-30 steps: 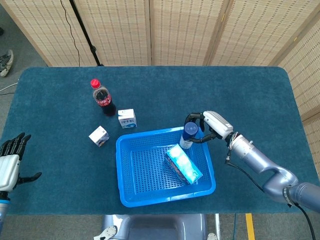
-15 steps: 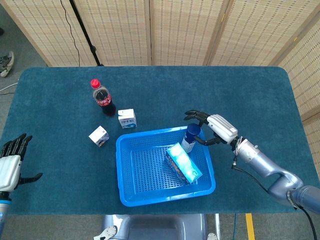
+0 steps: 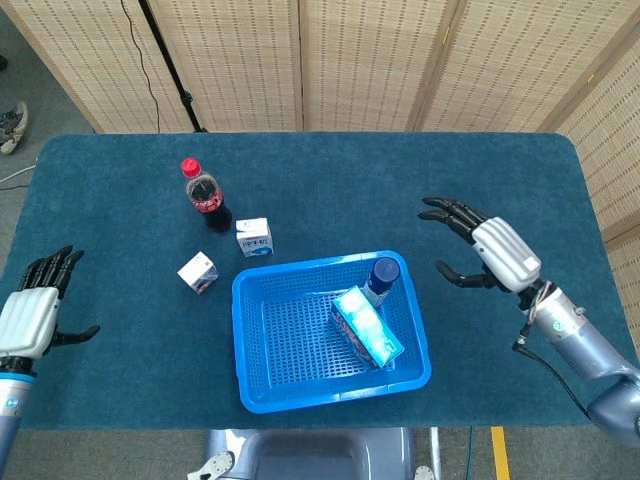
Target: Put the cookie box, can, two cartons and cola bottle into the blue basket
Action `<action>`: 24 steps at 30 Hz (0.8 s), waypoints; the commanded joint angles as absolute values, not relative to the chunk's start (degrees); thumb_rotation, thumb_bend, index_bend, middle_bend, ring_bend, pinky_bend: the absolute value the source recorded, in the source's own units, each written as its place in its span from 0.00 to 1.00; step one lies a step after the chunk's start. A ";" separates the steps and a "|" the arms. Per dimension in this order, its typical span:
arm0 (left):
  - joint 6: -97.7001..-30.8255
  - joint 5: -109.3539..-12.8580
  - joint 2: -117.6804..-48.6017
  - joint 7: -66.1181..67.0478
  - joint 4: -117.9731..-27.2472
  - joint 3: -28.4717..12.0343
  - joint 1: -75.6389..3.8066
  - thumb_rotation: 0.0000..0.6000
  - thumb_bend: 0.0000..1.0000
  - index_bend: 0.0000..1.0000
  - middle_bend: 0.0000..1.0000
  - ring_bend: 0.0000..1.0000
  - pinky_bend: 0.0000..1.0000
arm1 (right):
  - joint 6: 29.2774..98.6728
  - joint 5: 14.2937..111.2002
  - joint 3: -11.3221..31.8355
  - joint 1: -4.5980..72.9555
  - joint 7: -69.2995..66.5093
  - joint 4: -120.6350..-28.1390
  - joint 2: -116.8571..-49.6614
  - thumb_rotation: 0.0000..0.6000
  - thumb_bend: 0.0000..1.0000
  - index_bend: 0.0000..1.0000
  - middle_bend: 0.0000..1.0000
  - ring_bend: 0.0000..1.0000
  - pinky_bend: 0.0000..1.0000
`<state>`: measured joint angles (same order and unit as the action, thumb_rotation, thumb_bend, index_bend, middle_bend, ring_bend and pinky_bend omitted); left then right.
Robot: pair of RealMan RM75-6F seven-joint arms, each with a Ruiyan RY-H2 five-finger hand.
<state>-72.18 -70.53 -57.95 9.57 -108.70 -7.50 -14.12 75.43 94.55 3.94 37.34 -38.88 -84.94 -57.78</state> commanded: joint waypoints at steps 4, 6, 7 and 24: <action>-63.76 -68.14 -57.27 9.61 -109.15 -9.53 -20.27 1.00 0.00 0.00 0.00 0.00 0.00 | 82.80 95.46 1.01 28.61 -29.31 -86.62 -55.01 1.00 0.39 0.13 0.06 0.07 0.21; -61.37 -67.08 -57.46 9.35 -109.42 -9.99 -21.95 1.00 0.00 0.00 0.00 0.00 0.00 | 84.40 95.90 0.05 26.49 -27.22 -86.06 -55.55 1.00 0.39 0.12 0.06 0.07 0.21; -60.54 -66.52 -57.75 9.51 -109.37 -10.24 -22.73 1.00 0.00 0.00 0.00 0.00 0.00 | 85.24 96.25 -0.40 25.51 -26.36 -85.71 -55.94 1.00 0.39 0.12 0.06 0.07 0.21; -58.25 -52.19 -71.78 19.20 -104.52 -13.11 -33.62 1.00 0.00 0.00 0.00 0.00 0.00 | 93.09 98.19 -1.95 16.73 -22.63 -74.99 -64.37 1.00 0.39 0.13 0.07 0.07 0.21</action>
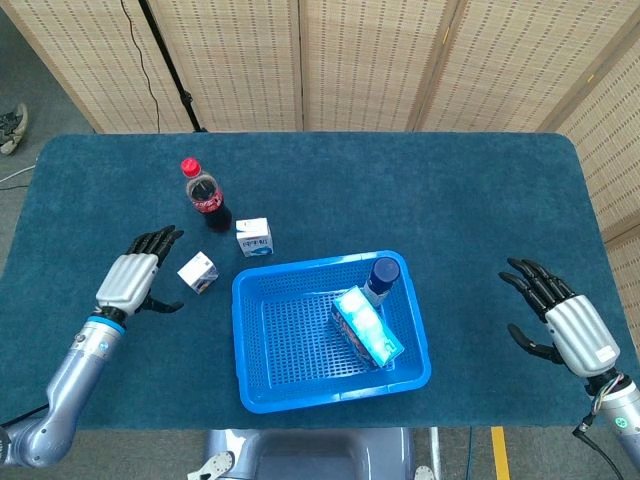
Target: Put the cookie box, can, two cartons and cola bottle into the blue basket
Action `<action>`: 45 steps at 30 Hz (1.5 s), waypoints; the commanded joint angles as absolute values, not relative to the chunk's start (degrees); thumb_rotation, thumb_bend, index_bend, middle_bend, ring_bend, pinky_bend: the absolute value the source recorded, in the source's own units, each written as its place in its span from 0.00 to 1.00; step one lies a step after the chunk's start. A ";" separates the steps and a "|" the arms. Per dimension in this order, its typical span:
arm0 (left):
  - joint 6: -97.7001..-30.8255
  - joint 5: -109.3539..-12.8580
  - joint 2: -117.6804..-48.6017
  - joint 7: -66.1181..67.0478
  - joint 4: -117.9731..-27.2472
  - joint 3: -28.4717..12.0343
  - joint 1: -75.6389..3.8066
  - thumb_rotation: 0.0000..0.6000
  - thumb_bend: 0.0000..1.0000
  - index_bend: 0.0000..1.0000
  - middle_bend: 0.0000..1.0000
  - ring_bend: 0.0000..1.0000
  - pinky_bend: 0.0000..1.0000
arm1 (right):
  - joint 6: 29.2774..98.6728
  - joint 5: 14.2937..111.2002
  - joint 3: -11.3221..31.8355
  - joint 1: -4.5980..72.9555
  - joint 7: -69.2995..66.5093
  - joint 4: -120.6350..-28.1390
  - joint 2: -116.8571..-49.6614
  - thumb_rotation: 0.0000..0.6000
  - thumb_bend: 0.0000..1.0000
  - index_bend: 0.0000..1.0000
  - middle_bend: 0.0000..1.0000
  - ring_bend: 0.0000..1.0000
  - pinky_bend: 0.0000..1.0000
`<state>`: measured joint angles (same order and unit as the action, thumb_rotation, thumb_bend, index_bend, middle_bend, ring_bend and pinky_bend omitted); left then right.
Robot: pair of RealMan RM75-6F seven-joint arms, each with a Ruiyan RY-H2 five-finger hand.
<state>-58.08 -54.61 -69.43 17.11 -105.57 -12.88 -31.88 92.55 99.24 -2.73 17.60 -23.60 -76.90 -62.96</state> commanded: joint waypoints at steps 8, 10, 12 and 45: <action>-59.29 -45.53 -77.36 24.68 -102.12 -12.77 -37.54 1.00 0.00 0.00 0.00 0.00 0.00 | 96.91 92.27 2.89 13.32 -11.66 -72.04 -68.92 1.00 0.39 0.13 0.09 0.08 0.21; -60.31 -43.09 -79.27 26.71 -100.79 -12.80 -38.60 1.00 0.00 0.00 0.00 0.00 0.03 | 96.95 92.24 2.93 12.94 -12.78 -72.68 -68.47 1.00 0.39 0.13 0.09 0.08 0.21; -61.56 -40.99 -80.85 28.31 -99.79 -12.98 -39.40 1.00 0.00 0.00 0.00 0.00 0.10 | 96.73 92.32 2.98 12.80 -13.57 -72.84 -68.21 1.00 0.39 0.13 0.09 0.08 0.21; -66.73 -38.21 -89.66 27.52 -91.09 -14.28 -40.23 1.00 0.32 0.60 0.42 0.47 0.58 | 95.67 94.25 3.97 11.94 -20.38 -73.36 -67.12 1.00 0.39 0.17 0.11 0.08 0.21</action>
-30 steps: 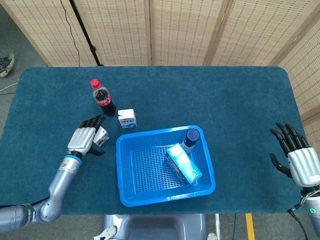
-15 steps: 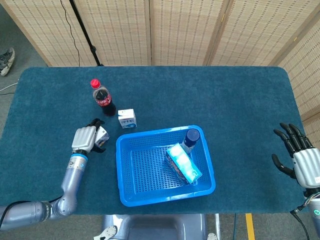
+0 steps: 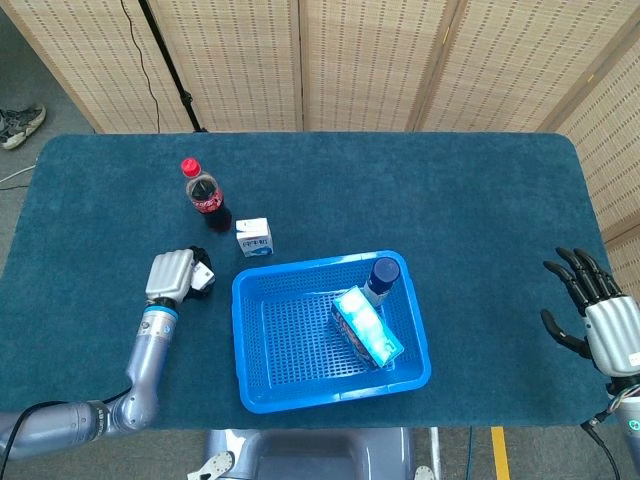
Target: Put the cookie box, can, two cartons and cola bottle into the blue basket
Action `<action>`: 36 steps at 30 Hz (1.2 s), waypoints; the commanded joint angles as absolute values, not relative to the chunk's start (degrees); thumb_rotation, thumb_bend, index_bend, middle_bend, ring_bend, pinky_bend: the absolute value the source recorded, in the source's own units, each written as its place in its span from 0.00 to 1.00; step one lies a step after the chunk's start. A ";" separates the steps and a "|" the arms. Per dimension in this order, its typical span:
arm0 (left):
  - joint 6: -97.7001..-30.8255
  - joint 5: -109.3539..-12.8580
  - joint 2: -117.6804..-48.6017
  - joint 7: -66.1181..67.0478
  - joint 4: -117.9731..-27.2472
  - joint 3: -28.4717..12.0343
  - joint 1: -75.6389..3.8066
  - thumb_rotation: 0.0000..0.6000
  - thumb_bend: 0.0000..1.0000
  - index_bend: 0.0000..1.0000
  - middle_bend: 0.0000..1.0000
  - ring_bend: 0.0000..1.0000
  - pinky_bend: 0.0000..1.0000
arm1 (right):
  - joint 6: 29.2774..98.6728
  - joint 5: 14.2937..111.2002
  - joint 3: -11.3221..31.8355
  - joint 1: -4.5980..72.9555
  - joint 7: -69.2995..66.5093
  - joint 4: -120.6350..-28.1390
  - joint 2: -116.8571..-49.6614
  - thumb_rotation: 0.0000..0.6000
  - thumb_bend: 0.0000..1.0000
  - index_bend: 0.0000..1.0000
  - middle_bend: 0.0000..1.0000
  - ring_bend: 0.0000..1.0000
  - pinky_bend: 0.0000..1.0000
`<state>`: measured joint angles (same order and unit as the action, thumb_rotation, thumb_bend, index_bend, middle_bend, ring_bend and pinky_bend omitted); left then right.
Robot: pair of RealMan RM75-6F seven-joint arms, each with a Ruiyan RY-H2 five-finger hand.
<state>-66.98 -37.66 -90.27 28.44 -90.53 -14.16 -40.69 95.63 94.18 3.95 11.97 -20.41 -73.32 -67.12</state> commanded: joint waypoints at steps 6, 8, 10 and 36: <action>-67.20 -44.21 -83.60 22.03 -98.17 -14.65 -37.38 1.00 0.33 0.60 0.42 0.47 0.58 | 95.35 94.49 4.02 11.90 -20.50 -73.61 -67.05 1.00 0.39 0.17 0.11 0.08 0.21; -68.26 -47.10 -80.83 20.17 -101.38 -14.89 -36.15 1.00 0.33 0.60 0.42 0.47 0.58 | 95.23 94.53 4.05 11.90 -20.44 -73.65 -67.07 1.00 0.39 0.17 0.11 0.08 0.21; -69.18 -49.60 -78.13 18.82 -104.33 -15.03 -35.06 1.00 0.32 0.60 0.42 0.47 0.58 | 95.07 94.58 4.05 11.90 -20.34 -73.64 -67.10 1.00 0.39 0.17 0.11 0.08 0.21; -51.62 -68.74 -64.37 10.16 -122.63 -13.13 -41.82 1.00 0.36 0.60 0.43 0.47 0.58 | 94.47 95.01 4.39 11.71 -18.73 -74.86 -67.18 1.00 0.39 0.17 0.11 0.08 0.21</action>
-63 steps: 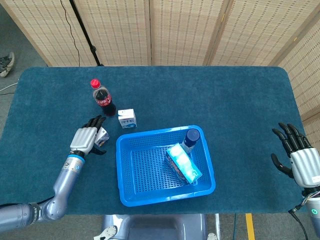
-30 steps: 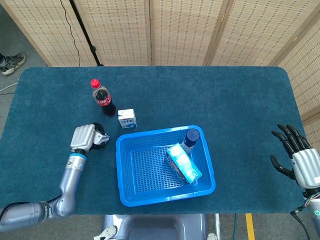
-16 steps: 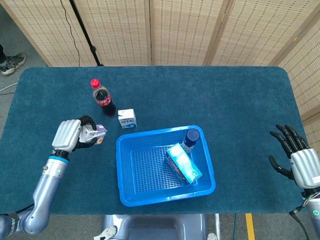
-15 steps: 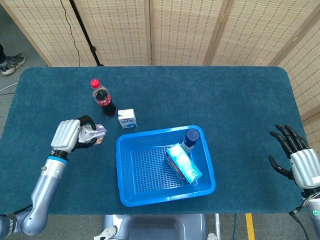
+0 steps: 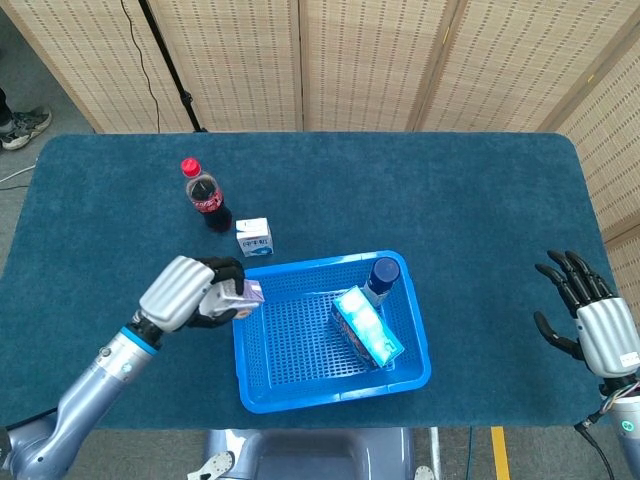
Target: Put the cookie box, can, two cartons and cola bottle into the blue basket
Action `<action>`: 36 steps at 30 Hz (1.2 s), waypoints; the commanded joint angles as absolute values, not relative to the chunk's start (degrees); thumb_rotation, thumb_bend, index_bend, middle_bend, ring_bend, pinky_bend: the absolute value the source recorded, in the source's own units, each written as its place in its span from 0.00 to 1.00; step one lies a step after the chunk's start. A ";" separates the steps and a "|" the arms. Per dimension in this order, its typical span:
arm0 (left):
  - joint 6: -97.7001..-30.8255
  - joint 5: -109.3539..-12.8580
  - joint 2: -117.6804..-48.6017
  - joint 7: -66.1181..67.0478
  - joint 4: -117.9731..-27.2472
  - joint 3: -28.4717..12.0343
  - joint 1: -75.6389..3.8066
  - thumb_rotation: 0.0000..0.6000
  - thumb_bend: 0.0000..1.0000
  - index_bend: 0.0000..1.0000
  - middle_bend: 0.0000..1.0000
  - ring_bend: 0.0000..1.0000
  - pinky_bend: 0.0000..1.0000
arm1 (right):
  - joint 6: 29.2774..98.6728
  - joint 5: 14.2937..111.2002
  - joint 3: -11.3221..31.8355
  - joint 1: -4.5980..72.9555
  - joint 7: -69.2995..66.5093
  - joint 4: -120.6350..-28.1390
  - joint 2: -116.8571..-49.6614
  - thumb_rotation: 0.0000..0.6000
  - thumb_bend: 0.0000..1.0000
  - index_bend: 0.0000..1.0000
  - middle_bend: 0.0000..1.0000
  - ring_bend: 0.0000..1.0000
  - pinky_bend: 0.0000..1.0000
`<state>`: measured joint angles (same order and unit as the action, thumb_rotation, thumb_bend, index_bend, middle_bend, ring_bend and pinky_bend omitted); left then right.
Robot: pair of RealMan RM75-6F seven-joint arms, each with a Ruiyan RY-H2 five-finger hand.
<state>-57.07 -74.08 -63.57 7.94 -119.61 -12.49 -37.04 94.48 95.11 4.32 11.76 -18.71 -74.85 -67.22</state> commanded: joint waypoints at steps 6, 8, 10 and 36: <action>-49.40 -56.77 -68.78 20.89 -124.42 -12.73 -49.38 1.00 0.37 0.60 0.43 0.47 0.58 | 94.23 94.31 4.69 11.52 -19.29 -74.52 -67.02 1.00 0.39 0.17 0.11 0.08 0.21; -49.70 -52.14 -70.72 25.65 -124.78 -11.96 -52.42 1.00 0.38 0.60 0.43 0.47 0.58 | 94.20 94.08 4.85 11.48 -19.56 -74.38 -66.96 1.00 0.39 0.17 0.11 0.08 0.21; -51.44 -48.04 -72.96 30.23 -124.81 -11.38 -55.18 1.00 0.40 0.60 0.43 0.47 0.58 | 94.14 94.00 4.92 11.48 -19.82 -74.29 -66.94 1.00 0.39 0.17 0.11 0.08 0.21; -63.85 -20.53 -90.68 52.40 -121.67 -8.85 -73.92 1.00 0.28 0.04 0.00 0.01 0.33 | 93.59 94.07 5.08 11.48 -21.01 -73.67 -66.77 1.00 0.39 0.17 0.11 0.08 0.21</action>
